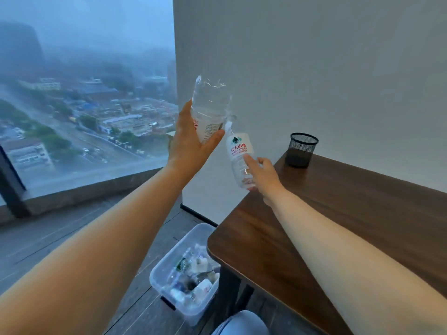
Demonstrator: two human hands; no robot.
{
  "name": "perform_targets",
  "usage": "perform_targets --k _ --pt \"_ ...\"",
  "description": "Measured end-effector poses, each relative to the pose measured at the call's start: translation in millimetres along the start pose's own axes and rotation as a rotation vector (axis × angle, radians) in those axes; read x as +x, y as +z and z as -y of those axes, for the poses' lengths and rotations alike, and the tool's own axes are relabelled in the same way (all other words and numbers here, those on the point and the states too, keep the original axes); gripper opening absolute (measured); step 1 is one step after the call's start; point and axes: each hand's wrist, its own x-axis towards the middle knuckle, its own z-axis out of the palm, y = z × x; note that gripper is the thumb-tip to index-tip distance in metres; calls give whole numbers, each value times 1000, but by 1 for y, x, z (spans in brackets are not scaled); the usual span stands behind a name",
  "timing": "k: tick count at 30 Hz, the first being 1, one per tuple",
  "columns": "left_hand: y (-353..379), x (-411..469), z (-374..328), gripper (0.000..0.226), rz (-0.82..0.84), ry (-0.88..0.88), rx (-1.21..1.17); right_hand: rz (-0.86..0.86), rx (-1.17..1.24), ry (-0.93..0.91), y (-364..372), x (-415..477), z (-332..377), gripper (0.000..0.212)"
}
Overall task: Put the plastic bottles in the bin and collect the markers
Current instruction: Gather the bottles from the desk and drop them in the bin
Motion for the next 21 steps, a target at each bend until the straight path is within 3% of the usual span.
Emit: perform_targets --k 4,9,13,21 --pt "-33 -8 31 87 38 -136 71 227 126 330 40 -2 -1 45" --pt "-54 -23 66 91 108 -225 143 216 19 461 79 -1 -14 58" --pt "-58 -30 87 92 143 -264 149 146 -168 384 92 1 -24 70" --pt "-42 -57 107 81 281 -307 133 86 -335 70 98 -5 -40 54"
